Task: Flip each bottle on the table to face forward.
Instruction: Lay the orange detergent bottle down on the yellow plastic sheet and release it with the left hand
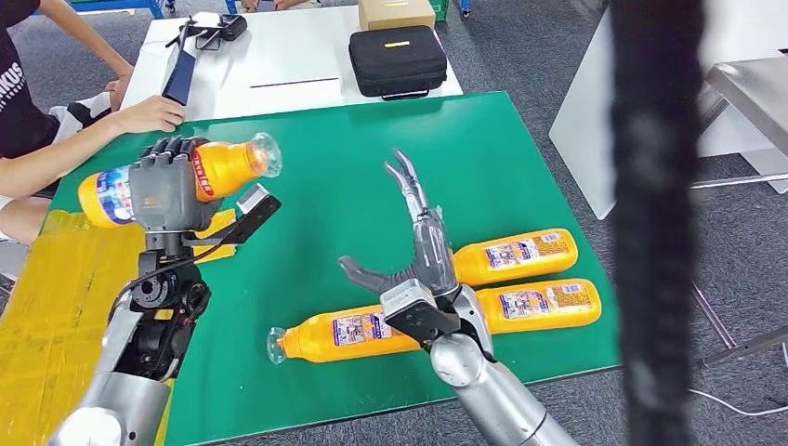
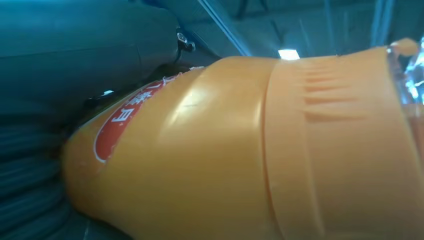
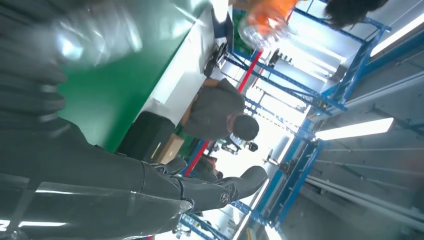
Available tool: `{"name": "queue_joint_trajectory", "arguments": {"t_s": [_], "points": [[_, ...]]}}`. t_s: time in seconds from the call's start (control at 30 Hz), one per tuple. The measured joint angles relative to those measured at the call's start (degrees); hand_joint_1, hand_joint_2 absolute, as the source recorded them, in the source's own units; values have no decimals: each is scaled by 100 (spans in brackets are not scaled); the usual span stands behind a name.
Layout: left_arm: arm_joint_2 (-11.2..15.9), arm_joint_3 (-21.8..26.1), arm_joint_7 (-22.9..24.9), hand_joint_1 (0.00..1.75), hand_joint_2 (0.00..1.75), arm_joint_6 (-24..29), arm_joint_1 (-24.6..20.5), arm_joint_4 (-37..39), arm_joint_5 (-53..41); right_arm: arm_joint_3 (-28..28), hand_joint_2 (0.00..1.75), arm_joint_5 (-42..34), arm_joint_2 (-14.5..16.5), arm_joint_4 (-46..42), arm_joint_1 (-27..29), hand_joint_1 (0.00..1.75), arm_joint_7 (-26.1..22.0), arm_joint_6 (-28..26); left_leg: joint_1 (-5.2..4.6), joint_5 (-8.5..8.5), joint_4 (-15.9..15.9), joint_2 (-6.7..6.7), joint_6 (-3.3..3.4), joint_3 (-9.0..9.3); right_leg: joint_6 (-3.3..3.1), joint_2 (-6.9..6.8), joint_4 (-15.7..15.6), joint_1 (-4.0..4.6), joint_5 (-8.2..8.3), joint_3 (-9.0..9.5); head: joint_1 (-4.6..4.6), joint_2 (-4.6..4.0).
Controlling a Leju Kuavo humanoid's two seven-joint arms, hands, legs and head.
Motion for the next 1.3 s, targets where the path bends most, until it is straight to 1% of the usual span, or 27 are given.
{"name": "queue_joint_trajectory", "arguments": {"t_s": [0.07, 0.13, 0.17, 0.2, 0.27, 0.33, 0.4, 0.53, 0.6, 0.63, 0.73, 0.77, 0.87, 0.93, 1.0, 1.07, 1.13, 1.2, 1.3], "points": [[210, -178, 763, 175, 175, -28, -174, 380, -214, 1, 175, 14, -42, -84, 41, 0, 8, -58, 0, 0, 0, 0, 0, 0, 0, 0, -1, 1, 0, -3, 1, 0], [461, -657, 1764, 175, 175, -138, -444, 925, -256, 1, 175, 46, -72, -169, 82, 0, 26, -107, 1, 1, 0, 0, -1, 1, -1, 0, -1, 1, 0, -2, -1, 0], [572, -933, 2145, 175, 175, -238, -580, 1218, -261, -3, 175, 72, -83, -207, 103, 0, 41, -124, 1, 2, 0, 1, -2, 1, -1, 0, -1, 2, 1, 0, -1, 0], [669, -1181, 2385, 175, 175, -376, -696, 1513, -262, -10, 175, 105, -94, -244, 124, 0, 63, -136, 2, 2, -1, 1, -2, 2, -2, 0, 0, 2, 1, 2, -2, 0], [794, -1476, 2500, 175, 175, -704, -853, 2055, -255, -29, 175, 187, -115, -308, 171, 0, 123, -148, 3, 4, -1, 2, -3, 4, -2, 1, 1, 2, 1, 2, 1, 0], [867, -1612, 2512, 175, 175, -932, -934, 2501, -239, -55, 175, 261, -136, -352, 219, 0, 178, -147, 3, 5, -1, 4, -3, 3, -2, 2, 2, 2, 2, 2, 1, 0], [916, -1674, 2515, 175, 175, -1002, -975, 2801, -227, -86, 175, 296, -155, -382, 261, 0, 206, -146, 3, 5, 0, 6, -3, 3, -2, 4, 2, 1, 2, 1, 2, 0], [986, -1757, 2515, 175, 175, -1068, -1054, 3156, -223, -120, 175, 345, -176, -411, 300, 0, 237, -124, 2, 4, 0, -1, -3, 0, -3, 1, 2, 1, 1, 1, 1, 0], [1009, -1755, 2511, 175, 175, -1254, -1087, 3280, -188, -125, 175, 492, -182, -412, 313, 0, 299, -30, 2, 3, -1, -1, -3, 0, -3, 1, 2, 1, 1, 1, 2, 0], [1017, -1737, 2498, 137, 175, -1397, -1098, 3349, -153, -127, 175, 616, -187, -412, 323, 0, 345, 49, 2, 2, -1, -1, -3, -1, -3, 1, 2, 1, 1, 1, 2, 0], [1024, -1597, 2438, 7, 175, -1766, -1086, 3563, 1, -132, 175, 977, -198, -411, 360, 0, 498, 295, 2, 2, -1, 2, -4, -1, -3, 2, 1, 1, 1, 0, 2, 0], [1026, -1530, 2422, 0, 175, -1829, -1071, 3626, 46, -136, 175, 1064, -198, -411, 370, 0, 550, 367, 3, 2, -1, 2, -4, -1, -3, 2, 1, 1, 1, 0, 2, 0], [1027, -1335, 2354, 0, 175, -1856, -1008, 3763, 147, -152, 175, 1323, -198, -402, 376, 0, 722, 580, 3, 3, -1, -1, -4, 0, -3, 0, 1, 1, 1, 1, 1, 0], [1013, -1169, 2172, 0, 175, -1767, -958, 3808, 302, -161, 175, 1600, -202, -388, 374, 0, 884, 777, 3, 3, -1, -1, -4, 0, -3, 0, 1, 2, 1, 1, 1, 0], [961, -899, 1713, 0, 175, -1662, -917, 3823, 714, -163, 175, 1942, -217, -374, 366, 0, 1050, 1017, 3, 3, -1, -2, -4, 0, -3, 0, 1, 1, 1, 1, 1, 0], [871, -505, 1087, 0, 175, -1614, -896, 3825, 1290, -164, 175, 2183, -244, -364, 336, 0, 1152, 1235, 3, 3, -1, -3, -3, 0, -3, -1, 1, 1, 1, 1, 1, 0], [785, -117, 698, 0, 175, -1606, -889, 3825, 1627, -167, 175, 2272, -270, -360, 285, 0, 1199, 1367, 2, 3, -1, -4, -3, 0, -3, -1, 1, 0, 1, 2, 2, 0], [729, 145, 592, 0, 175, -1601, -889, 3825, 1697, -172, 175, 2288, -291, -358, 244, 0, 1221, 1415, 0, 3, -1, -3, -3, 0, -2, -1, 1, -2, 2, 3, 2, 0], [679, 376, 548, 0, 175, -1593, -890, 3825, 1727, -177, 175, 2295, -313, -357, 214, 0, 1231, 1436, -1, 3, 0, -3, -3, 1, -2, -1, 1, -2, 2, 3, 1, 0]]}}
